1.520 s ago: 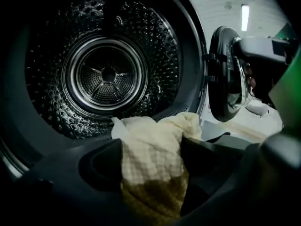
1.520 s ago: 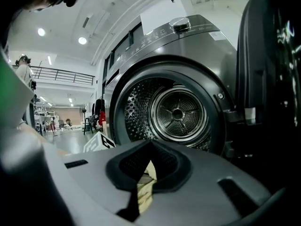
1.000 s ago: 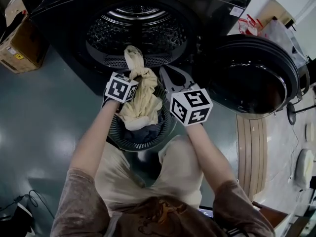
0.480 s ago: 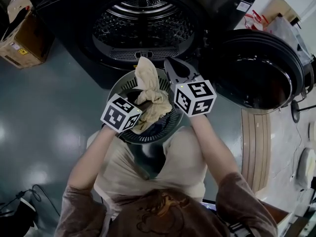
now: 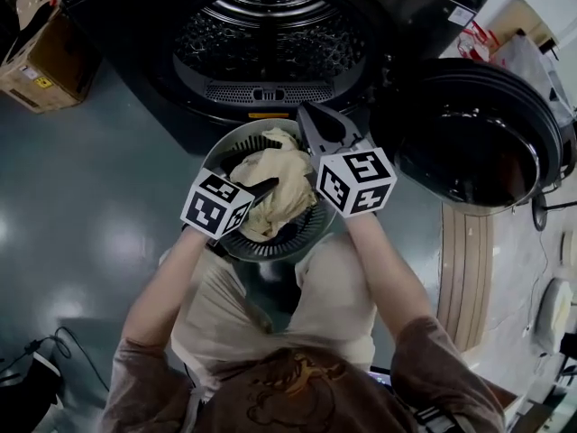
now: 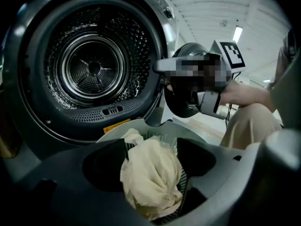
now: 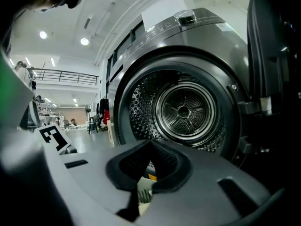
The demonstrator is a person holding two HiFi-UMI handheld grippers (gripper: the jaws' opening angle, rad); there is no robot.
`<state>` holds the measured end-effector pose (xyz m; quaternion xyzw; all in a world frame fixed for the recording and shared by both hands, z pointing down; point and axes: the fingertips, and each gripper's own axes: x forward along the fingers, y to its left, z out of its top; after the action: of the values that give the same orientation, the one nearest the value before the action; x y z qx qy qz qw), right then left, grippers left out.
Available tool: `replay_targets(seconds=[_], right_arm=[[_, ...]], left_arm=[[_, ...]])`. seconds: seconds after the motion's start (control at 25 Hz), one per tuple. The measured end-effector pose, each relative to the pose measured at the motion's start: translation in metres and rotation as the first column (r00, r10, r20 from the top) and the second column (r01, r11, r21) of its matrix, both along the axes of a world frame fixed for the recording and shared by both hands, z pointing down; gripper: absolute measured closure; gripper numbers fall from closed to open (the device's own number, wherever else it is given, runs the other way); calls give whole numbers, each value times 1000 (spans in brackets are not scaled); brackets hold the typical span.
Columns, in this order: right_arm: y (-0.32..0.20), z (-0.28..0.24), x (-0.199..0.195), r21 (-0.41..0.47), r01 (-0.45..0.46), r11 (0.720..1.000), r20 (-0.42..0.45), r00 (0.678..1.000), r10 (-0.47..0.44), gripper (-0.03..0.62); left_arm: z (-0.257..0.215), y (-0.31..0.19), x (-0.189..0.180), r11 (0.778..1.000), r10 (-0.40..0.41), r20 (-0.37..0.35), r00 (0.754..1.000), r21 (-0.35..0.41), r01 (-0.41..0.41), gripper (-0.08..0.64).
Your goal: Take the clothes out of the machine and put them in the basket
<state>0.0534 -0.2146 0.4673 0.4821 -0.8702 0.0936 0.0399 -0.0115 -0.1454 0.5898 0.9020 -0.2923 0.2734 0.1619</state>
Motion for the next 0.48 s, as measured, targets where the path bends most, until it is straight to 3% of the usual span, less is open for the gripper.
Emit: replay_targets(seconds=[0.24,0.48], right_arm=[[4,-3,0,-47,27,999,13,1000,-27,597],[16,-46,-23,-128,123,984,-17,992,-126,597]], left_arm=[[-27,-25,-9,996,-93,-81,992,5,93,204],[-98,-43,-37,969,-233,-169,958,49,244,220]])
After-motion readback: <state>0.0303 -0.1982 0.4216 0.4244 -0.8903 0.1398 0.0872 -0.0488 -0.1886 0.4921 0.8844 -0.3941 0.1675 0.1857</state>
